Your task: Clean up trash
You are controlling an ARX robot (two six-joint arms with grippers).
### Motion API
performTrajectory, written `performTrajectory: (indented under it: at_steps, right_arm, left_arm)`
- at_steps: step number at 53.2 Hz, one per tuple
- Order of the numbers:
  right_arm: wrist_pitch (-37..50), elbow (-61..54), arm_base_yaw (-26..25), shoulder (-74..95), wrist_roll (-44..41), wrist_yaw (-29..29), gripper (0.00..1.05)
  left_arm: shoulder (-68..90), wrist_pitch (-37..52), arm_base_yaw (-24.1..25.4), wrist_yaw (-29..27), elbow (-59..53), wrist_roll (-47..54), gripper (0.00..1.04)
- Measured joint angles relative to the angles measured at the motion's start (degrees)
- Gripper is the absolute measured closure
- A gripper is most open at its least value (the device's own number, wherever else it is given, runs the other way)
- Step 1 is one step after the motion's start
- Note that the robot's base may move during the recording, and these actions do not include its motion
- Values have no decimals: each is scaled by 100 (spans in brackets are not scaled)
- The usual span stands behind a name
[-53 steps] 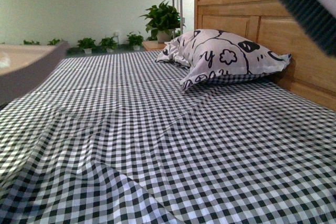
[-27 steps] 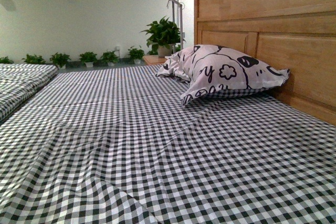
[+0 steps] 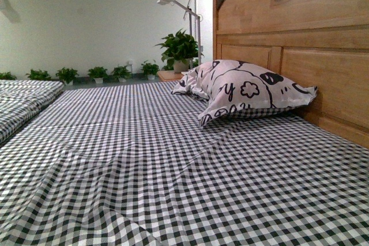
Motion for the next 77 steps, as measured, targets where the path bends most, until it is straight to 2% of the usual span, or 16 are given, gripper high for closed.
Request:
performTrajectory:
  at_steps: [6, 9, 16, 77]
  right_arm:
    - [-48, -33, 46, -33, -20, 203, 85]
    - [-190, -33, 122, -39, -109, 435, 85]
    - [-256, -39, 177, -39, -195, 542, 85]
    - [-258, -39, 179, -42, -264, 546, 85]
  left_arm:
    - [-11, 190, -234, -240, -120, 20, 78]
    - [-13, 197, -256, -240, -122, 20, 78]
    - [-13, 201, -267, -247, -122, 20, 78]
    - [-13, 203, -269, -247, -122, 20, 78]
